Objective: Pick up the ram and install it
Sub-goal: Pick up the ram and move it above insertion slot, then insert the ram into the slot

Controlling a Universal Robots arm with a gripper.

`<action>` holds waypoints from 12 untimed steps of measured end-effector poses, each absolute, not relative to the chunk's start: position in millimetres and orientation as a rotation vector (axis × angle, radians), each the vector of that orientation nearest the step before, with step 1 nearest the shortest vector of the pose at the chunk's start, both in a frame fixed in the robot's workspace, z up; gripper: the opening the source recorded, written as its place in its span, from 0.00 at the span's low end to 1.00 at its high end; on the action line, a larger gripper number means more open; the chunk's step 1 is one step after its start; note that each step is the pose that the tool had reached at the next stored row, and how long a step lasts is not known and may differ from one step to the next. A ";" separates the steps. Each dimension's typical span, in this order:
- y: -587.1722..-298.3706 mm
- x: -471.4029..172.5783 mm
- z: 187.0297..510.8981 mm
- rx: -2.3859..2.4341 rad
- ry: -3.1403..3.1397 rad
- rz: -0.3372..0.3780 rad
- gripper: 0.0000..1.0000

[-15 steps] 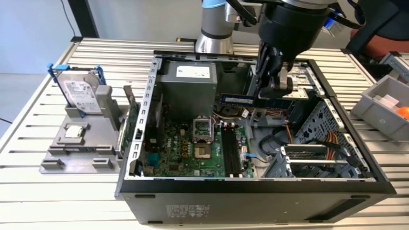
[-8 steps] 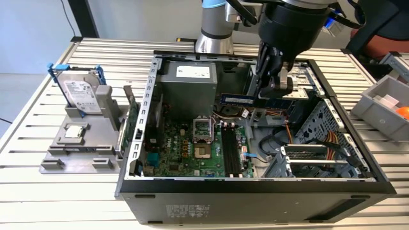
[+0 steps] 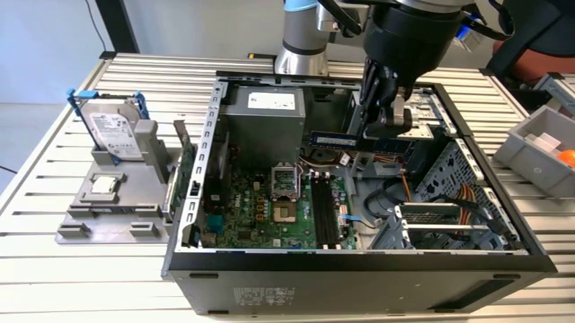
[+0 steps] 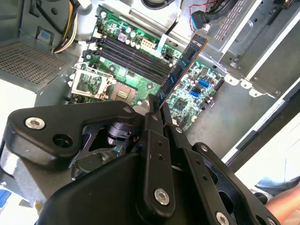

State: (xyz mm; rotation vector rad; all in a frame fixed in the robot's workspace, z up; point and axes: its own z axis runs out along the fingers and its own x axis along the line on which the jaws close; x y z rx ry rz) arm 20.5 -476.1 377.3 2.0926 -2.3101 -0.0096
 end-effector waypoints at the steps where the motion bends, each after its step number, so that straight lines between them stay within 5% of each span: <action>1: -476.1 20.5 377.3 2.093 -2.310 -0.010 0.00; 12: -476.1 20.6 377.0 1.954 -2.429 -0.012 0.00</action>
